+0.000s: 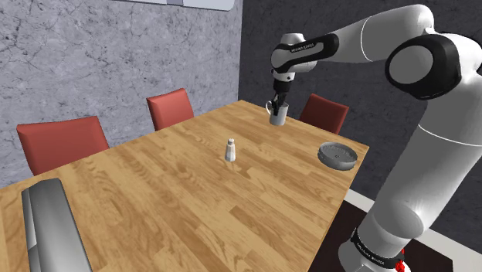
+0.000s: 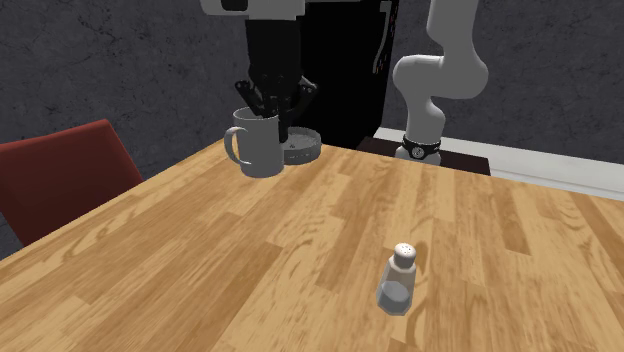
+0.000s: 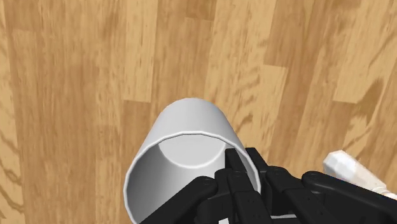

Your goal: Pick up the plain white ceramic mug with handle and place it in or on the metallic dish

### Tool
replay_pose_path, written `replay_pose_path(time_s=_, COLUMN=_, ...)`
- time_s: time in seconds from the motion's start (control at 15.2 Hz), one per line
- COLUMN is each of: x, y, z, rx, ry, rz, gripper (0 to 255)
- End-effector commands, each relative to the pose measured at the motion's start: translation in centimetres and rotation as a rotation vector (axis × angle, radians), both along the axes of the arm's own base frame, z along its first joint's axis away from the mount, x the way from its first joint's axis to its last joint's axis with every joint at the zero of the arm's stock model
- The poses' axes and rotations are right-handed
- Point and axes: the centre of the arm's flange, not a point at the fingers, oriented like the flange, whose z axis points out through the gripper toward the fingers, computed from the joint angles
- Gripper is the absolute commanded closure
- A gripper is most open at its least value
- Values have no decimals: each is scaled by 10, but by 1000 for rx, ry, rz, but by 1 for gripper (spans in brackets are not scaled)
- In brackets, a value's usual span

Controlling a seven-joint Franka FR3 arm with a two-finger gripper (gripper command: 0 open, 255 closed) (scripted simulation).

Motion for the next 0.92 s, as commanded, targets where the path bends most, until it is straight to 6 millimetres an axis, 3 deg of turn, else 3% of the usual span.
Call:
replay_pose_path(time_s=0.0, x=-25, y=-8, z=1, rx=0, ry=0, rz=1, gripper=255)
replay_pose_path(time_s=0.86, x=-183, y=-74, z=12, rx=0, ry=0, rz=1, gripper=255)
